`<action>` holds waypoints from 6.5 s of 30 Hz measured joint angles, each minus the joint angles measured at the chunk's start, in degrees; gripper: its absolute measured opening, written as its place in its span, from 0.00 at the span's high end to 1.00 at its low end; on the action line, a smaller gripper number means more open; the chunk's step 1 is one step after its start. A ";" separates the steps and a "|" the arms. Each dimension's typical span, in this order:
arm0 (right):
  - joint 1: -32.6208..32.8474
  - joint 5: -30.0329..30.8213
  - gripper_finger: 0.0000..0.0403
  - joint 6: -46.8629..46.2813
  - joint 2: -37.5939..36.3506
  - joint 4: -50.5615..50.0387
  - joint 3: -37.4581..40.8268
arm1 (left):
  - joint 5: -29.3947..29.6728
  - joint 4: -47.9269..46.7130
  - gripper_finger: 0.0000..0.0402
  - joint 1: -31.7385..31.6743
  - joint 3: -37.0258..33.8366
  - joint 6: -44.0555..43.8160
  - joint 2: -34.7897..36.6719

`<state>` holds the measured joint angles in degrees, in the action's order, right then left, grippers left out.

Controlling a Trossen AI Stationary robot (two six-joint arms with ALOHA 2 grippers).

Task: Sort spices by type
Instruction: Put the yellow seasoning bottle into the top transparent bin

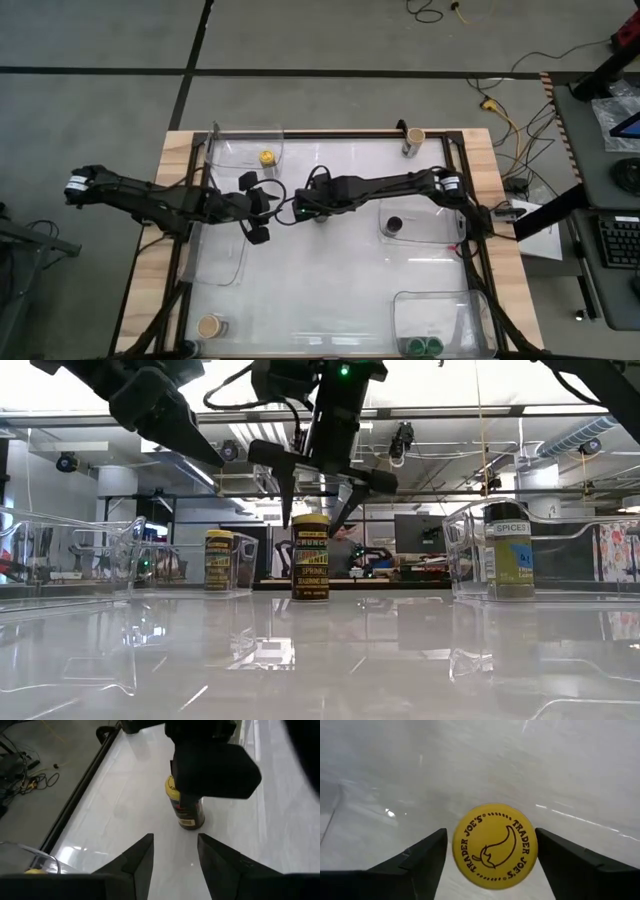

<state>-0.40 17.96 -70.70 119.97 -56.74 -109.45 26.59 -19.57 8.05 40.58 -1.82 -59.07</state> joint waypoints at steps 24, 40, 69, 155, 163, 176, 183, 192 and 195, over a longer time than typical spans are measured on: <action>1.87 4.97 0.10 29.32 -32.70 -15.05 0.07 | -11.48 -19.46 0.31 -9.04 28.02 -22.88 -18.24; 6.04 4.24 0.10 32.17 -39.81 -22.45 0.34 | -5.54 -45.72 0.18 -8.96 59.30 -46.73 -38.99; -10.52 -0.43 0.10 57.47 -41.31 -29.23 0.37 | -11.36 -49.94 0.16 -10.36 69.02 -56.32 -56.30; -10.51 -0.51 0.10 56.63 -43.02 -27.79 0.37 | -3.98 -48.07 0.46 -20.39 55.49 -49.41 -37.55; -10.50 -0.51 0.10 50.61 -42.98 -27.77 0.37 | -3.63 -56.31 0.46 -30.55 55.39 -39.66 -31.12; -10.49 -0.51 0.10 43.52 -42.98 -27.11 0.37 | -8.95 -57.54 0.46 -46.15 51.40 -27.18 -29.42; -10.49 -0.44 0.10 42.09 -42.96 -25.48 0.37 | -15.43 -46.40 0.46 -49.02 37.74 -25.56 -25.57; -10.49 -0.44 0.10 42.15 -42.26 -23.28 0.37 | -16.99 -37.44 0.46 -49.88 27.03 -27.10 -23.28; -10.49 -0.44 0.10 42.18 -41.60 -23.28 0.36 | -17.15 -34.88 0.46 -50.79 25.19 -25.89 -23.28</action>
<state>-10.90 17.52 -28.52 78.37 -80.02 -109.09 9.44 -54.45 -42.73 65.77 -27.71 -82.35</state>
